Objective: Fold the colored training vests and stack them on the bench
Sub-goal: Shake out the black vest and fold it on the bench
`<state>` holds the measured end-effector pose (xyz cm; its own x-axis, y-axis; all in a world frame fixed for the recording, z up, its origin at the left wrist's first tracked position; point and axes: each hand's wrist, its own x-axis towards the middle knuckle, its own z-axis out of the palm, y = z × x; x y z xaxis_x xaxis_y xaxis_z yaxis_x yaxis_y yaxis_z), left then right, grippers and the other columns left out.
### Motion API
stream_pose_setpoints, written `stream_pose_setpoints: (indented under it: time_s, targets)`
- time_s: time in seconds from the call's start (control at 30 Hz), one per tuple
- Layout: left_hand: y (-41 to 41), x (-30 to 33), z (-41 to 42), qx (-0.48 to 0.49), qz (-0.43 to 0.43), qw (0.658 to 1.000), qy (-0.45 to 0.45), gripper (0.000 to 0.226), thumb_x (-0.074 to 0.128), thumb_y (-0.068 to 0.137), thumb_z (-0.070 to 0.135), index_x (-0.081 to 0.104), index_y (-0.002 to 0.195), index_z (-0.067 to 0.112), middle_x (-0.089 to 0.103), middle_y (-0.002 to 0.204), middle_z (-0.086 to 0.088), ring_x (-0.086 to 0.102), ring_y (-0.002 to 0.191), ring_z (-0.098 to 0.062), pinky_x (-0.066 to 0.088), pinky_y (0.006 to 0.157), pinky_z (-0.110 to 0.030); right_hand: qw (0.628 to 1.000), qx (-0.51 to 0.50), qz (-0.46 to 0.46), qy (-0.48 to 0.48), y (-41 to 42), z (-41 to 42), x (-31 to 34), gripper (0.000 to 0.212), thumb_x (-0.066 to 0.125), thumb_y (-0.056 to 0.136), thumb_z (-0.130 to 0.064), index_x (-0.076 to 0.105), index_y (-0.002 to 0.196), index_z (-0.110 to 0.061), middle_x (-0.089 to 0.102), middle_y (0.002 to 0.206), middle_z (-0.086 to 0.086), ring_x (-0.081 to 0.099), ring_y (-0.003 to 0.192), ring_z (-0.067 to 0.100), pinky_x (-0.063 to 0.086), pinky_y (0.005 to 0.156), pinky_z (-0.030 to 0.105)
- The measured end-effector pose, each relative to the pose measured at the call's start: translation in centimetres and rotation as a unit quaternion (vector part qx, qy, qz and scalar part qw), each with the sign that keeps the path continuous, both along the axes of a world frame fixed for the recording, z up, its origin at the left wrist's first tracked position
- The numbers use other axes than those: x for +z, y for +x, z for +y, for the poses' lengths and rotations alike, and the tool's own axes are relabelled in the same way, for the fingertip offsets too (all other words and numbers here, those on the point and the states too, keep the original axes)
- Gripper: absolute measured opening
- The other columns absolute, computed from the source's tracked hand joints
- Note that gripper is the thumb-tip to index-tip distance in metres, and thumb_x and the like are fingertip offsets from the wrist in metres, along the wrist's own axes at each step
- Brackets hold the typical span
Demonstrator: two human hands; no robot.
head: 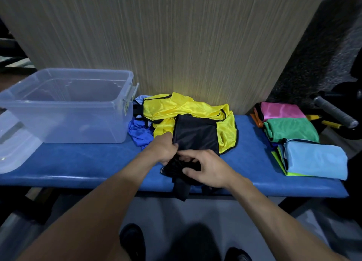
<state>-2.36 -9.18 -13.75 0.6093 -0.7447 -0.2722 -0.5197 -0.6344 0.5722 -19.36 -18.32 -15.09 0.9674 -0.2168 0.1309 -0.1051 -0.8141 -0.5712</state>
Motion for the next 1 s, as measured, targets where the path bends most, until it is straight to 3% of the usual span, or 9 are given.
stream_pose_setpoints:
  time_s: [0.1, 0.17, 0.27, 0.33, 0.43, 0.53, 0.67, 0.83, 1.0]
  targets:
    - [-0.4, -0.1, 0.0, -0.021, -0.112, 0.993, 0.026, 0.02, 0.052, 0.103, 0.027, 0.043, 0.108, 0.01, 0.062, 0.106, -0.014, 0.057, 0.084, -0.026, 0.043, 0.07, -0.036, 0.999, 0.032, -0.008, -0.017, -1.7, -0.5, 0.3, 0.046, 0.071, 0.091, -0.031, 0.063, 0.137, -0.024, 0.063, 0.136, -0.007, 0.056, 0.123, 0.003, 0.044, 0.106, 0.024]
    - [-0.8, 0.2, 0.4, -0.026, -0.168, 0.985, 0.011, 0.032, 0.06, 0.1, 0.027, 0.041, 0.119, 0.01, 0.055, 0.113, -0.011, 0.055, 0.094, -0.029, 0.044, 0.073, -0.04, 0.997, 0.051, 0.013, -0.062, -3.4, -0.6, 0.2, 0.049, 0.069, 0.09, -0.05, 0.064, 0.135, -0.03, 0.053, 0.146, -0.009, 0.047, 0.134, 0.004, 0.038, 0.112, 0.025]
    - [-1.7, 0.4, 1.0, -0.115, -0.252, 0.949, -0.15, 0.037, 0.069, 0.091, 0.018, 0.045, 0.119, 0.02, 0.045, 0.117, 0.001, 0.054, 0.103, -0.025, 0.05, 0.08, -0.046, 0.984, 0.076, 0.052, -0.151, -5.8, -0.7, -0.6, 0.071, 0.068, 0.08, -0.069, 0.057, 0.141, -0.033, 0.033, 0.161, -0.008, 0.026, 0.148, 0.01, 0.022, 0.12, 0.023]
    - [-2.5, 0.2, 1.4, -0.236, -0.231, 0.918, -0.221, 0.028, 0.065, 0.092, 0.017, 0.055, 0.116, 0.027, 0.046, 0.114, 0.008, 0.051, 0.105, -0.017, 0.05, 0.086, -0.044, 0.971, 0.07, 0.065, -0.22, -6.9, -0.3, -1.6, 0.079, 0.076, 0.076, -0.059, 0.051, 0.145, -0.03, 0.027, 0.164, -0.003, 0.022, 0.15, 0.017, 0.017, 0.121, 0.026]
    - [-3.7, -1.0, 2.0, -0.347, -0.185, 0.913, -0.108, 0.037, 0.053, 0.102, 0.036, 0.053, 0.139, 0.034, 0.047, 0.134, 0.012, 0.044, 0.119, -0.014, 0.042, 0.103, -0.038, 0.956, 0.029, 0.015, -0.291, -7.7, 0.3, -3.0, 0.072, 0.085, 0.071, -0.027, 0.058, 0.138, -0.021, 0.047, 0.152, 0.008, 0.046, 0.138, 0.028, 0.044, 0.113, 0.041]
    - [-3.9, -1.9, 2.3, -0.351, -0.213, 0.911, -0.046, 0.048, 0.044, 0.105, 0.044, 0.04, 0.153, 0.036, 0.042, 0.147, 0.009, 0.038, 0.128, -0.017, 0.037, 0.11, -0.039, 0.945, 0.004, -0.066, -0.319, -8.1, 0.6, -3.5, 0.048, 0.081, 0.072, -0.009, 0.072, 0.119, -0.012, 0.063, 0.136, 0.008, 0.062, 0.124, 0.026, 0.057, 0.097, 0.037]
    - [-4.3, -1.7, 2.5, -0.349, -0.219, 0.911, -0.029, 0.051, 0.042, 0.106, 0.043, 0.031, 0.156, 0.04, 0.034, 0.155, 0.008, 0.032, 0.135, -0.018, 0.034, 0.114, -0.038, 0.928, 0.002, -0.106, -0.358, -9.3, 0.5, -3.9, 0.027, 0.052, 0.091, -0.014, 0.073, 0.107, -0.012, 0.068, 0.121, 0.002, 0.065, 0.111, 0.023, 0.06, 0.079, 0.035]
    - [-4.9, -1.9, 2.5, -0.35, -0.243, 0.905, -0.005, 0.047, 0.037, 0.108, 0.043, 0.032, 0.154, 0.045, 0.029, 0.158, 0.009, 0.027, 0.139, -0.019, 0.036, 0.112, -0.039, 0.929, 0.008, -0.067, -0.363, -9.9, 1.1, -3.2, 0.019, 0.053, 0.088, -0.015, 0.07, 0.094, -0.018, 0.066, 0.092, -0.004, 0.063, 0.077, 0.02, 0.054, 0.06, 0.036]
    - [-5.0, -1.8, 2.3, -0.357, -0.255, 0.898, 0.019, 0.044, 0.035, 0.108, 0.044, 0.037, 0.152, 0.043, 0.026, 0.158, 0.008, 0.027, 0.138, -0.023, 0.039, 0.108, -0.042, 0.973, -0.098, -0.037, -0.205, -7.8, 0.6, 0.2, 0.033, 0.043, 0.092, -0.044, 0.07, 0.093, -0.026, 0.067, 0.088, -0.007, 0.065, 0.076, 0.024, 0.052, 0.061, 0.039]
